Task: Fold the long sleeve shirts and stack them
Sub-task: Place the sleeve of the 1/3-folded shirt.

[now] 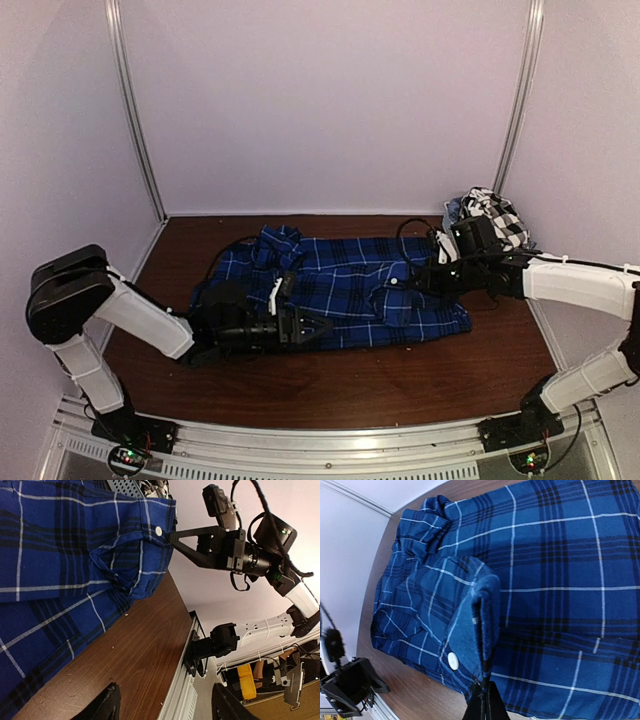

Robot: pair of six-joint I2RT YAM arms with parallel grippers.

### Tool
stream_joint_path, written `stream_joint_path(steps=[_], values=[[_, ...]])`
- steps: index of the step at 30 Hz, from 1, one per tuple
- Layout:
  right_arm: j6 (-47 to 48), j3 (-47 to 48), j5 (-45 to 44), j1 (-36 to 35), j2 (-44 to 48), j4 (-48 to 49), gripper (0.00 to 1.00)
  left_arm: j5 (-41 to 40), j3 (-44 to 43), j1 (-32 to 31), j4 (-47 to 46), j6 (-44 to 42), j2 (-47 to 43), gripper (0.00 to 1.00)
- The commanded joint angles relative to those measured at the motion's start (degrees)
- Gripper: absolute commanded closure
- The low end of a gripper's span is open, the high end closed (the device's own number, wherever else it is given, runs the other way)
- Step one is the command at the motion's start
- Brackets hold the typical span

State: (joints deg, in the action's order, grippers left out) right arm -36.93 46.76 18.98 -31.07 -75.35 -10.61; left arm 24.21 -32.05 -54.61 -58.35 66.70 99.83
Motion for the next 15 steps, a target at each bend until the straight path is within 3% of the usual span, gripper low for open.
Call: stream_joint_path(steps=[1,3,8,11,15], values=[[8.5,1.0,-0.2,3.3,1.3,-9.8,1.0,-7.4,-3.6,-0.2,21.1,-13.5,-10.6,0.36],[9.9,1.1,0.4,4.5,1.3,-11.3,1.0,-14.1,-7.0,-0.2,35.7,-19.2,-14.5,0.36],[12.9,2.1,1.5,6.7,1.4,-15.2,1.0,-31.7,-15.9,-0.1,59.8,-29.0,-20.2,0.3],[14.6,2.7,1.8,8.2,1.4,-17.1,1.0,-38.0,-17.4,0.6,66.0,-31.8,-22.4,0.24],[16.9,3.4,1.5,10.5,0.5,-20.1,1.0,-39.4,-16.8,3.5,69.2,-32.7,-24.1,0.21]])
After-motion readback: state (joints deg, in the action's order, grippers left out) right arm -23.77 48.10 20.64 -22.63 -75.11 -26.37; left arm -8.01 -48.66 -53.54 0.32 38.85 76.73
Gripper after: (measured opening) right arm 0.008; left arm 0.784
